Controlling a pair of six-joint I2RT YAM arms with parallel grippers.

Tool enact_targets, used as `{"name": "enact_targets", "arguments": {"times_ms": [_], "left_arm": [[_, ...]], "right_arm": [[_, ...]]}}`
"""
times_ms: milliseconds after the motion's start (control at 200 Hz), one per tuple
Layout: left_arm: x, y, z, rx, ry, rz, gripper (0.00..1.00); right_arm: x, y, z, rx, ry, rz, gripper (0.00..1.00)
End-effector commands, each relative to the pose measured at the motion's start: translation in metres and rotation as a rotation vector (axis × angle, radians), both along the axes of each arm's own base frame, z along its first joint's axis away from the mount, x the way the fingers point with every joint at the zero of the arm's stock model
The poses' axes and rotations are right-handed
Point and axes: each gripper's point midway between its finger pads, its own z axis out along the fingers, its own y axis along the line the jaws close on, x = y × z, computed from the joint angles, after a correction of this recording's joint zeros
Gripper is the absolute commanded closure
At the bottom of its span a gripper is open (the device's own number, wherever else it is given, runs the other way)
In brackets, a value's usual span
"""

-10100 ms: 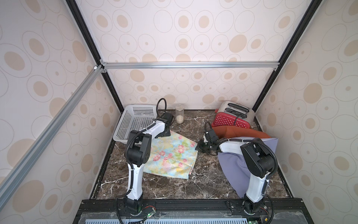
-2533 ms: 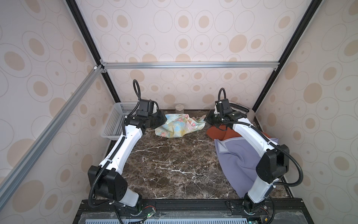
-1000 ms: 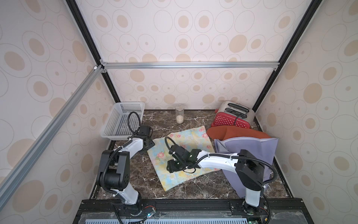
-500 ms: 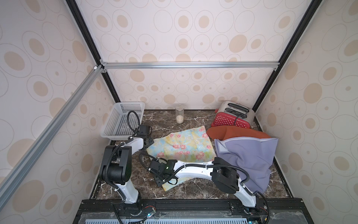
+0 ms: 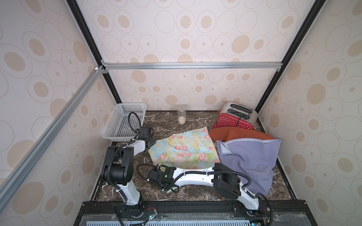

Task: Roll up the skirts
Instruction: Fold the skirt at the center of the board.

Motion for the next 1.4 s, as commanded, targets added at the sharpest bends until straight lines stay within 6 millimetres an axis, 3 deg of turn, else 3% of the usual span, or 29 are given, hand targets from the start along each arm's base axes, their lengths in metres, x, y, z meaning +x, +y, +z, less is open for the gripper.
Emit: {"name": "enact_targets", "arguments": {"times_ms": [0,185,286,371,446,556,612,717,967,1213,1308,1398], "left_arm": [[-0.028,0.001,-0.036,-0.041,0.127,0.014,0.48],[-0.030,0.000,-0.038,-0.053,0.127,0.019,0.54],[-0.029,-0.001,-0.035,-0.059,0.112,0.022,0.60],[-0.027,-0.001,-0.031,-0.059,0.099,0.021,0.74],[-0.027,-0.001,-0.026,-0.058,0.087,0.022,0.87],[-0.027,0.000,-0.021,-0.057,0.081,0.024,0.98],[-0.027,0.000,-0.015,-0.057,0.070,0.028,1.00],[-0.029,0.005,0.008,-0.040,0.037,0.049,1.00],[-0.056,0.025,0.099,0.074,-0.020,0.079,1.00],[-0.093,0.039,0.139,0.171,0.020,0.075,1.00],[-0.086,0.034,0.157,0.152,-0.012,0.054,1.00],[-0.066,0.018,0.171,0.115,-0.036,0.017,1.00]], "right_arm": [[-0.006,-0.009,0.003,-0.046,-0.007,0.024,0.46],[-0.010,-0.020,-0.005,-0.106,-0.001,0.008,0.52],[-0.010,-0.025,-0.004,-0.115,-0.008,-0.004,0.67],[-0.008,-0.028,0.000,-0.104,-0.023,-0.013,0.86],[-0.009,-0.026,0.000,-0.077,-0.020,-0.002,0.88],[-0.009,-0.025,0.001,-0.066,-0.006,0.005,0.99],[-0.011,-0.023,0.004,-0.048,0.006,0.022,1.00],[-0.015,-0.018,0.015,0.049,0.076,0.035,1.00],[-0.030,-0.008,0.050,0.181,0.176,0.120,1.00],[-0.033,-0.019,0.081,0.261,0.207,0.139,1.00],[-0.023,-0.032,0.090,0.306,0.227,0.088,1.00],[-0.008,-0.049,0.093,0.346,0.268,0.012,1.00]]}}
